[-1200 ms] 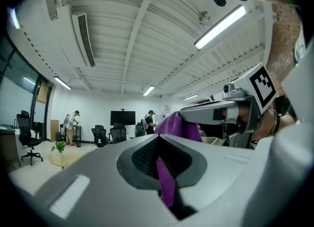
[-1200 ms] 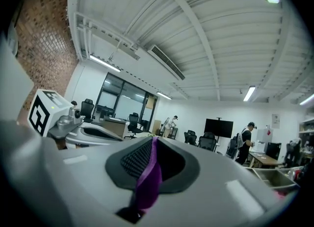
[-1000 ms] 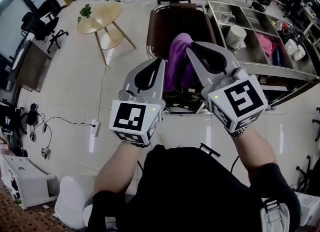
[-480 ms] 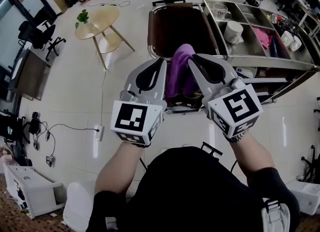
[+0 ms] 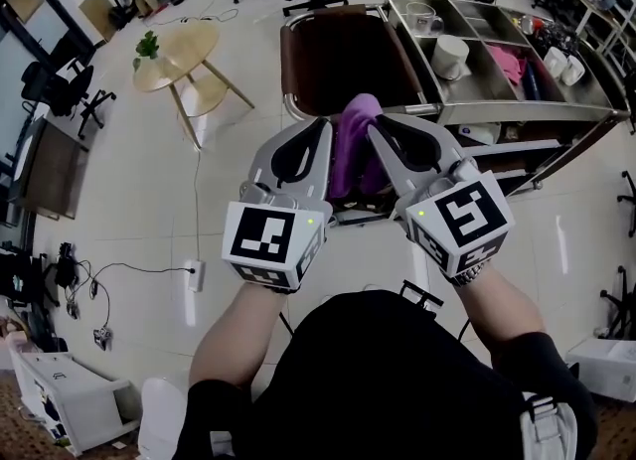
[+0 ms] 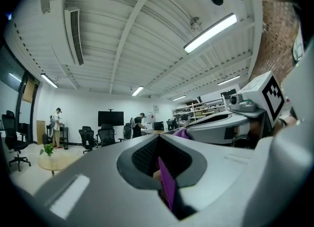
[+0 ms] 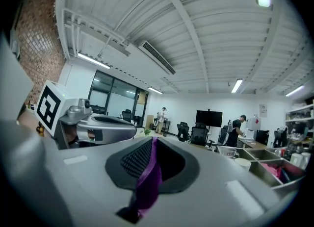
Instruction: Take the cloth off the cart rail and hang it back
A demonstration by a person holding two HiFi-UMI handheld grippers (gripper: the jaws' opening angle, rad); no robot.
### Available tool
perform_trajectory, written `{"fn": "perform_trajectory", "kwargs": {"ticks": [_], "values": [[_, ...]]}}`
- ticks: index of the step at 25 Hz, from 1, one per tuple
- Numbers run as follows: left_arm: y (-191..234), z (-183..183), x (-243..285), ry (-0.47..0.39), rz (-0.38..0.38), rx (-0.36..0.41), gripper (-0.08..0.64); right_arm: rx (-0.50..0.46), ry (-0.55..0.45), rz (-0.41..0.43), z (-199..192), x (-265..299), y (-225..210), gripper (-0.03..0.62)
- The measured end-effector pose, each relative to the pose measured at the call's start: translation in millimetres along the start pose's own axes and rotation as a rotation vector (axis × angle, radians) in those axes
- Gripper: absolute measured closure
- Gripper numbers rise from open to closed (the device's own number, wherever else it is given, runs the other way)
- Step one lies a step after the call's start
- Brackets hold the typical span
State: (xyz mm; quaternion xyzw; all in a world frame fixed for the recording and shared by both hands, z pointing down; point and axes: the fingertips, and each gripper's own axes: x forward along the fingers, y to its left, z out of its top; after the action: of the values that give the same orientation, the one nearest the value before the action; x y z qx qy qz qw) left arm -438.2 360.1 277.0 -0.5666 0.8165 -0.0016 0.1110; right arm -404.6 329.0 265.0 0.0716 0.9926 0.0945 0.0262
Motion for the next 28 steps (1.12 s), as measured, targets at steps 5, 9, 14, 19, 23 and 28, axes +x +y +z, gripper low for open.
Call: {"fn": "perform_trajectory", "kwargs": {"ticks": [5,9,14,19,23,28], "values": [[-2.4,3.4,-0.2,-0.003,-0.013,0.012,0.558,-0.002,-0.003,-0.008,1.3,-1.6,1.5,0.561],[-5.9,3.3,0.5,-0.003,-0.019,0.019,0.558,-0.003,-0.002,-0.014,-0.2,-4.8,0.4,0.561],[-6.9,3.1,0.2,0.01,-0.037,0.002,0.557,0.003,0.006,-0.026,1.5,-5.8,0.6,0.561],[-6.4,4.4,-6.8,0.009,-0.039,-0.001,0.557,-0.001,0.009,-0.032,4.6,-8.4,6.7,0.561],[-6.4,8.4,-11.7,0.004,-0.041,-0.003,0.557,-0.009,0.003,-0.041,10.8,-10.6,9.5,0.561],[-5.8,13.7,-18.0,-0.002,-0.045,-0.007,0.557,-0.016,0.004,-0.047,16.0,-12.1,14.5,0.561]]}}
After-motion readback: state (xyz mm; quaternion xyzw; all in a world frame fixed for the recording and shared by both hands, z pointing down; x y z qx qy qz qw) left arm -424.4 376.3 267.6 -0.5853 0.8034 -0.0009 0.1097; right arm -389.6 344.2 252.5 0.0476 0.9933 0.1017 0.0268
